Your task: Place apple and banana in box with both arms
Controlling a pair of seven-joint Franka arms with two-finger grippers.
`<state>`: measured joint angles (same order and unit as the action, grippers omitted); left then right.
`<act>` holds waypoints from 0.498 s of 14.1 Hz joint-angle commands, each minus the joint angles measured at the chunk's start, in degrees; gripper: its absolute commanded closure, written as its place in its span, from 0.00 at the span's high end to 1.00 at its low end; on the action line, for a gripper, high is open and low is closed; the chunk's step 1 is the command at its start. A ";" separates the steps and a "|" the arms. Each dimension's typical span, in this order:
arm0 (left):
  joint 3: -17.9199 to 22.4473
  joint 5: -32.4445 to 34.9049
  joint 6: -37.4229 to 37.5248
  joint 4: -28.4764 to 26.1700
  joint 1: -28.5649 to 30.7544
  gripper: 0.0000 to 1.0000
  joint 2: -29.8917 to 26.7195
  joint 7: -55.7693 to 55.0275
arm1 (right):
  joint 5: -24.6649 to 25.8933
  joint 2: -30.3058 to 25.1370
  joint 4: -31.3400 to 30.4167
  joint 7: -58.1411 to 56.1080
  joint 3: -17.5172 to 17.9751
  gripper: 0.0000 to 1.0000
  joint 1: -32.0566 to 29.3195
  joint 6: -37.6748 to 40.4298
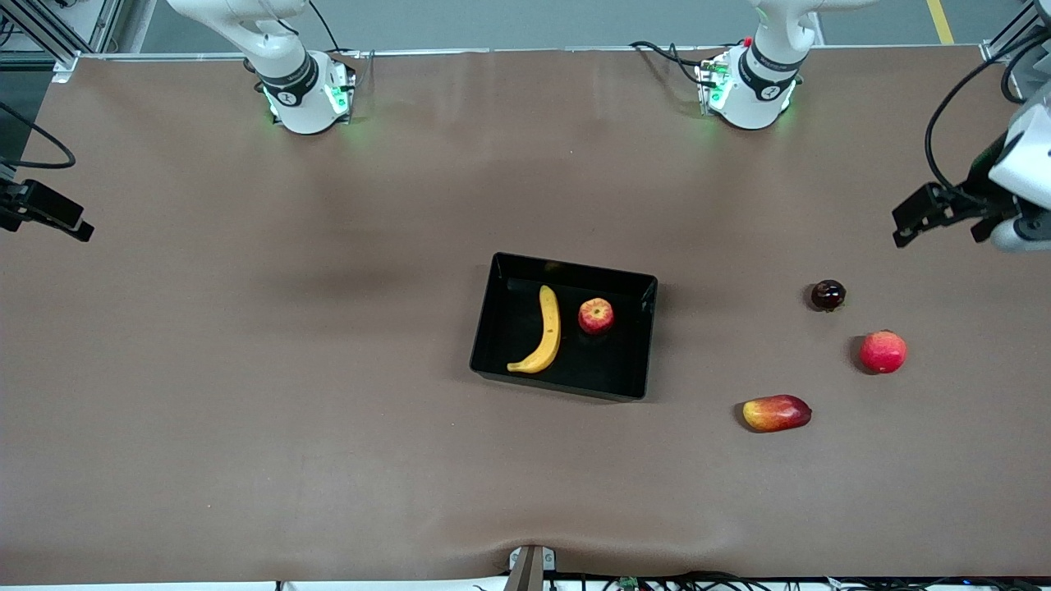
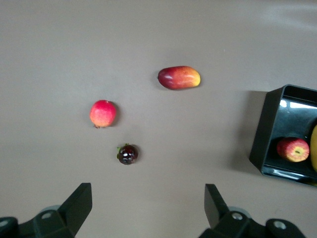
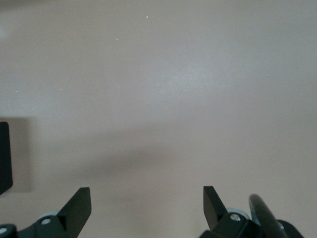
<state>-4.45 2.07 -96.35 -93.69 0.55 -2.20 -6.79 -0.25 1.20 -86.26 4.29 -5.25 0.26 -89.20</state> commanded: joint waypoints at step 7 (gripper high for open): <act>0.41 -1.37 0.28 -1.59 -0.64 1.00 -1.31 -1.37 | -0.54 0.03 1.36 0.37 -0.02 1.00 0.36 0.78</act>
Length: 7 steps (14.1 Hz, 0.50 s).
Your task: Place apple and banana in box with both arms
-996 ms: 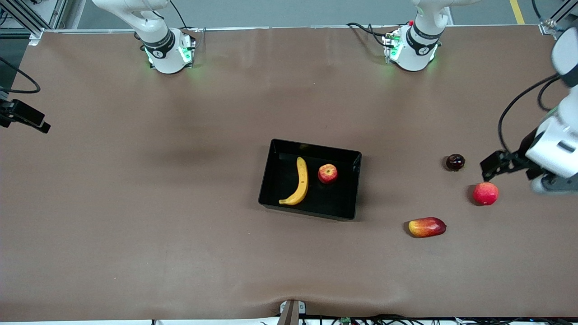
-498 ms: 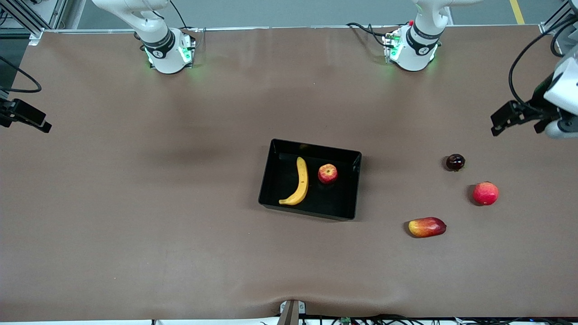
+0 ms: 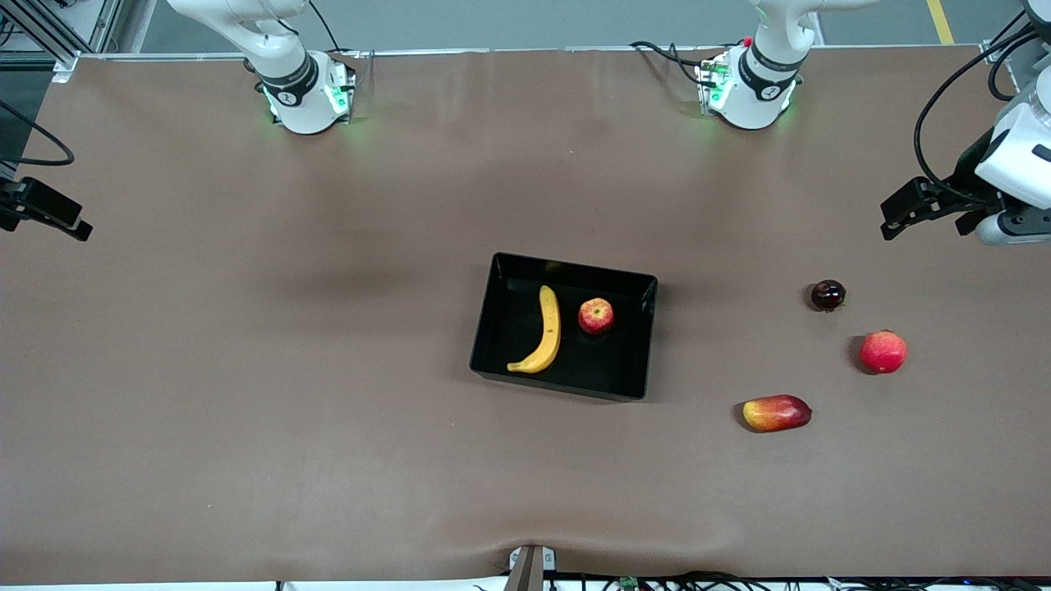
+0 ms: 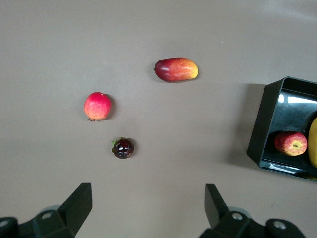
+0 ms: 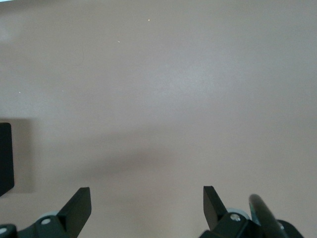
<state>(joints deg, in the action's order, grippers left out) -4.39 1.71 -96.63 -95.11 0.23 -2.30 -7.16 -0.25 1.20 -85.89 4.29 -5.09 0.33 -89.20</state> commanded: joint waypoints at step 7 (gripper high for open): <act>-0.01 -0.40 2.94 1.32 0.13 1.00 -1.13 0.48 | -0.63 0.03 0.99 0.46 -0.18 1.00 0.11 0.87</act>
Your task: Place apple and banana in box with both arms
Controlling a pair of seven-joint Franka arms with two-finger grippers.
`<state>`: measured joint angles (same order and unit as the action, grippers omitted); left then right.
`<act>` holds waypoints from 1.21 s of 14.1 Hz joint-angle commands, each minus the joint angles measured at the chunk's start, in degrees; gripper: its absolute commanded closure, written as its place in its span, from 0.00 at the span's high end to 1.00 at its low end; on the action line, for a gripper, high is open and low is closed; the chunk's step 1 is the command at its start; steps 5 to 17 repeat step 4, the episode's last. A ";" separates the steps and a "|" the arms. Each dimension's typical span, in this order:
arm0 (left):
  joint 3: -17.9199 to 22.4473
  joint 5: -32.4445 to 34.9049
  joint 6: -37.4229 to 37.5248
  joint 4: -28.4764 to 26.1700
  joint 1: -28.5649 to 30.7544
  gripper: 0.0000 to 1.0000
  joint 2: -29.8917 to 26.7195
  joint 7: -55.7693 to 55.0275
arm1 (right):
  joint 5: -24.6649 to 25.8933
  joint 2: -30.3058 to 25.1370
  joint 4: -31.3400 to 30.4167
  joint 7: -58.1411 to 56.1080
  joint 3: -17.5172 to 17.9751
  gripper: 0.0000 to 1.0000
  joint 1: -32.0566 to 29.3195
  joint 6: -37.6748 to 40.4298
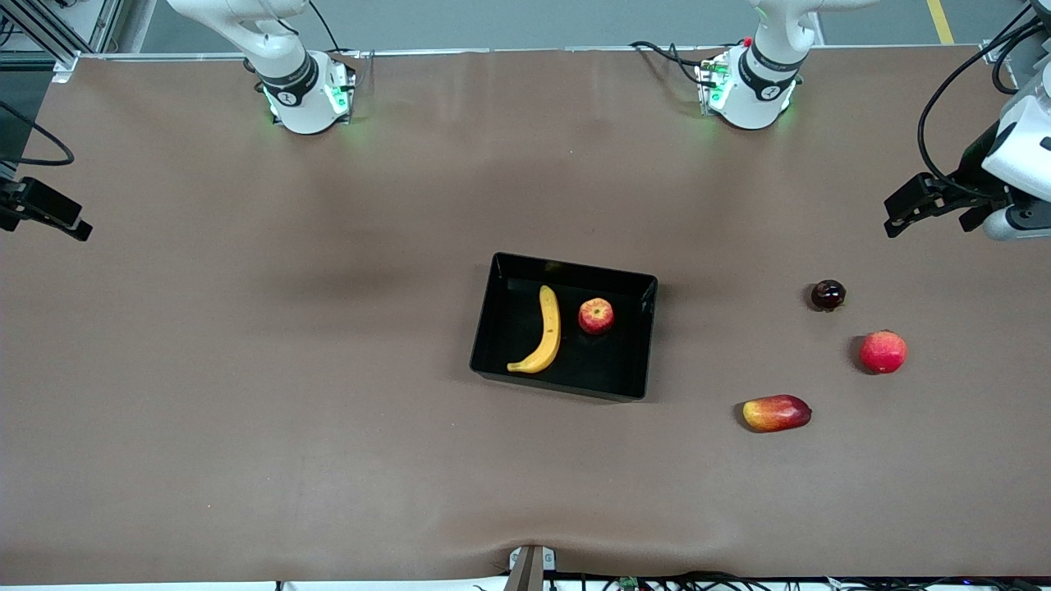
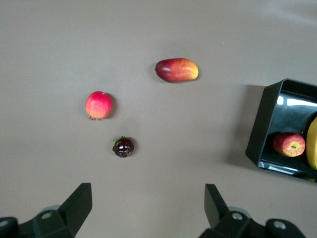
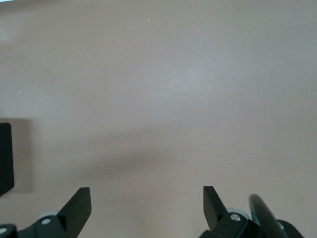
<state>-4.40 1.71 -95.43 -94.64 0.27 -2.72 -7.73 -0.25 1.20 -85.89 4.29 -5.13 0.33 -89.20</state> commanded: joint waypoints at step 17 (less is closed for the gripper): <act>0.00 0.13 2.18 3.76 -0.01 1.00 1.31 1.13 | -0.72 0.03 0.99 0.46 -0.15 1.00 0.11 0.78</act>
